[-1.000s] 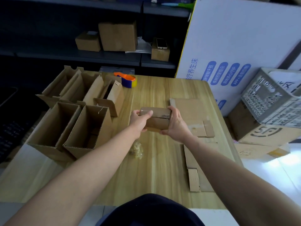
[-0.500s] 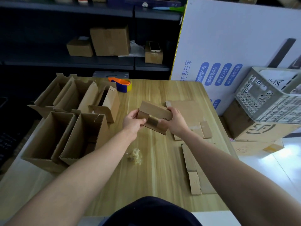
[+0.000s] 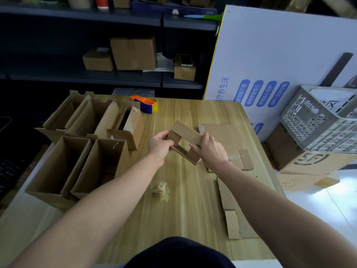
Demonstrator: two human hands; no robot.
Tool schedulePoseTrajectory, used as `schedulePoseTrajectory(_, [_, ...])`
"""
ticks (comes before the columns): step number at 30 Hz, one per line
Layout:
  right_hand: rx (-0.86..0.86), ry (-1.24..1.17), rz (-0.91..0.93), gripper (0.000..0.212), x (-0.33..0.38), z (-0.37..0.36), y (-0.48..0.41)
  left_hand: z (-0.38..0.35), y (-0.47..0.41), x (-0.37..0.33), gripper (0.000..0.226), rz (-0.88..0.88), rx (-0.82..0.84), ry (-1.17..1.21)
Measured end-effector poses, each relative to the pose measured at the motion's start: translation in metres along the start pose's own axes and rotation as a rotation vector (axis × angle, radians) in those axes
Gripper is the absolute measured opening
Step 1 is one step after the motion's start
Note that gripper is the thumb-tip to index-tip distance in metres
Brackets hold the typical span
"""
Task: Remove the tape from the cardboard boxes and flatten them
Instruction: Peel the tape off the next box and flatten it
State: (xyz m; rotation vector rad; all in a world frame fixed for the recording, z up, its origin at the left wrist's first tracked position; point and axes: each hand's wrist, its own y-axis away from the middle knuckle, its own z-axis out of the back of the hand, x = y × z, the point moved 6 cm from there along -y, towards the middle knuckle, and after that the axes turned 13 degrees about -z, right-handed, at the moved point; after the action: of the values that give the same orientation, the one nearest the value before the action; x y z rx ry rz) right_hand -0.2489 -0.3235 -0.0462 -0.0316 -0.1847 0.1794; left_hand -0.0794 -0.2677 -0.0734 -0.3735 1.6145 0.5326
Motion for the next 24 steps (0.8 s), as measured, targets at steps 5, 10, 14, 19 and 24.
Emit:
schedulePoseTrajectory(5, [0.021,0.144,0.09,0.052,0.0,-0.008,0.001,-0.003,-0.003,-0.005,0.05,-0.006,-0.003,-0.061])
schedulePoseTrajectory(10, [0.078,0.15,0.13,0.039,0.002,-0.009,0.002,-0.004,-0.005,-0.006,0.051,-0.01,-0.001,-0.138])
schedulePoseTrajectory(14, [0.137,0.148,0.132,0.037,-0.001,-0.008,0.0,0.0,-0.005,-0.003,0.053,-0.017,0.01,-0.204])
schedulePoseTrajectory(19, [0.083,0.115,0.126,0.031,0.006,0.0,-0.001,-0.004,-0.009,-0.002,0.045,-0.041,0.133,-0.437])
schedulePoseTrajectory(24, [0.0,0.048,0.155,0.029,0.02,0.008,0.0,-0.001,-0.009,-0.006,0.045,-0.09,0.196,-0.801])
